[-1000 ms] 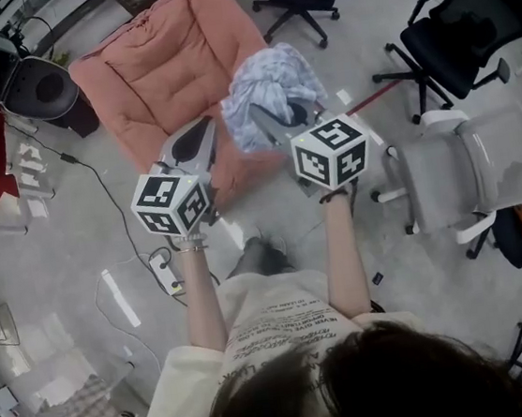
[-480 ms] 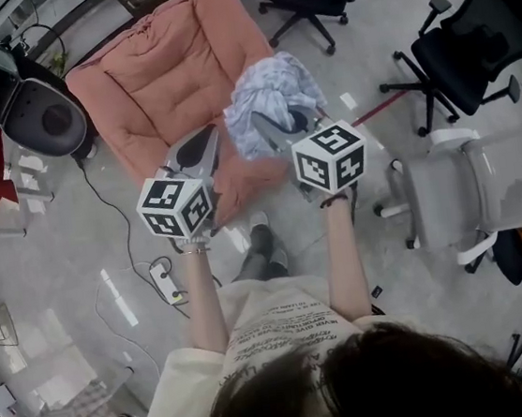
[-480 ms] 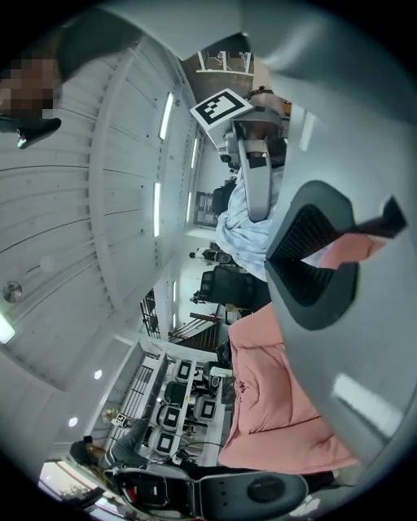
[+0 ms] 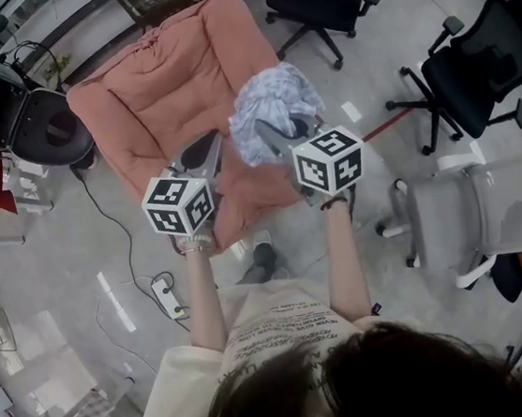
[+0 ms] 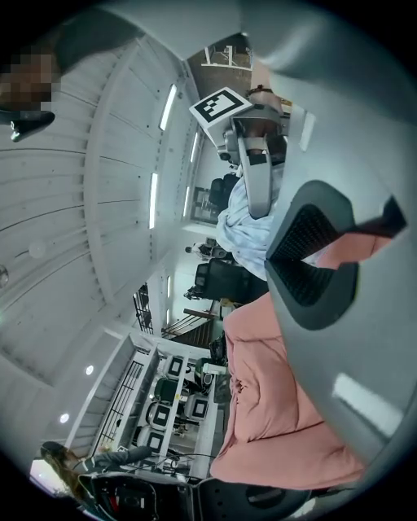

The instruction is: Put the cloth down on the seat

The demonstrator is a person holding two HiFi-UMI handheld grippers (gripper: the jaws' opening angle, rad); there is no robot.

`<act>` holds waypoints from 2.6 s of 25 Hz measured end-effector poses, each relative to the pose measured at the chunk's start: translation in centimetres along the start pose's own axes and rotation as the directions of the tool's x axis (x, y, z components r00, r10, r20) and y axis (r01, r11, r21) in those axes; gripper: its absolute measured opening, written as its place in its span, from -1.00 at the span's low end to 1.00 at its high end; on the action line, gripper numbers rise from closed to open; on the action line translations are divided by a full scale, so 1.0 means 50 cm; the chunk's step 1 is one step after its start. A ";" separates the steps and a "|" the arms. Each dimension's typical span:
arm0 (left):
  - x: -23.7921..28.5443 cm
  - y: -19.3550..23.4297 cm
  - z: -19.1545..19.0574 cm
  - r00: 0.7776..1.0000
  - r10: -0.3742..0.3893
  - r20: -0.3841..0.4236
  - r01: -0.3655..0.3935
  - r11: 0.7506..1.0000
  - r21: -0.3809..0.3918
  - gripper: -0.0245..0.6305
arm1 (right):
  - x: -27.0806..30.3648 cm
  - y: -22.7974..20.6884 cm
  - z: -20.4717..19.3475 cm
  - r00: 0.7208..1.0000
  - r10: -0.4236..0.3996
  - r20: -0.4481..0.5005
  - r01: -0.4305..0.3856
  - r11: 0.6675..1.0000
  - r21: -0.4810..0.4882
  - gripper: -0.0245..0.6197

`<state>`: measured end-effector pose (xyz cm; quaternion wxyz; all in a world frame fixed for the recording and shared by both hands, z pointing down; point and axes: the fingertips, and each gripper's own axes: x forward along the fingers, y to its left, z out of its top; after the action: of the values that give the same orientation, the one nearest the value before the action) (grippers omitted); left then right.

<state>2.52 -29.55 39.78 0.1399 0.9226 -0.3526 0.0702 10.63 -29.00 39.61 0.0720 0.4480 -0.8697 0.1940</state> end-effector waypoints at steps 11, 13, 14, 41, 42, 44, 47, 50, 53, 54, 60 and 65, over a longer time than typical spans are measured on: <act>0.079 0.105 -0.043 0.998 -0.015 -0.056 0.011 0.998 -0.064 -0.93 | 0.110 -0.081 -0.023 0.998 -0.015 -0.058 0.019 0.998 0.058 -0.70; 0.088 0.113 -0.059 0.997 -0.018 -0.073 0.012 0.997 -0.082 -0.93 | 0.130 -0.091 -0.033 0.997 -0.009 -0.079 0.014 0.997 0.074 -0.70; 0.093 0.117 -0.068 0.997 -0.019 -0.081 0.011 0.996 -0.090 -0.93 | 0.140 -0.095 -0.038 0.996 -0.002 -0.091 0.010 0.997 0.078 -0.70; 0.280 0.306 -0.348 0.968 -0.015 -0.250 -0.070 0.941 -0.330 -0.93 | 0.424 -0.265 -0.293 0.869 0.198 -0.453 -0.187 0.980 0.068 -0.70; 0.284 0.311 -0.358 0.966 -0.017 -0.258 -0.072 0.940 -0.333 -0.93 | 0.433 -0.268 -0.305 0.865 0.201 -0.459 -0.188 0.979 0.073 -0.70; 0.292 0.318 -0.375 0.962 -0.022 -0.271 -0.073 0.939 -0.335 -0.93 | 0.451 -0.274 -0.325 0.858 0.204 -0.472 -0.188 0.979 0.082 -0.70; 0.301 0.324 -0.402 0.955 -0.019 -0.297 -0.087 0.936 -0.340 -0.93 | 0.473 -0.283 -0.359 0.841 0.200 -0.503 -0.178 0.980 0.092 -0.70; 0.309 0.324 -0.432 0.946 -0.018 -0.324 -0.105 0.927 -0.361 -0.93 | 0.485 -0.292 -0.392 0.818 0.191 -0.542 -0.175 0.981 0.082 -0.70; 0.314 0.320 -0.455 0.942 -0.021 -0.336 -0.115 0.918 -0.379 -0.93 | 0.493 -0.301 -0.419 0.801 0.183 -0.571 -0.173 0.982 0.072 -0.70; 0.317 0.319 -0.461 0.941 -0.023 -0.337 -0.114 0.917 -0.382 -0.93 | 0.497 -0.304 -0.427 0.797 0.181 -0.577 -0.171 0.983 0.071 -0.70; 0.335 0.315 -0.515 0.946 -0.011 -0.324 -0.125 0.910 -0.396 -0.93 | 0.510 -0.320 -0.490 0.776 0.176 -0.605 -0.179 0.982 0.057 -0.70; 0.337 0.305 -0.559 0.944 -0.006 -0.330 -0.137 0.902 -0.408 -0.93 | 0.514 -0.342 -0.536 0.743 0.142 -0.654 -0.137 0.989 0.059 -0.70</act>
<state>3.92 -42.47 73.39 0.3912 0.8329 -0.3628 0.1467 8.02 -46.51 76.47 0.3558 0.2858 -0.8195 0.3467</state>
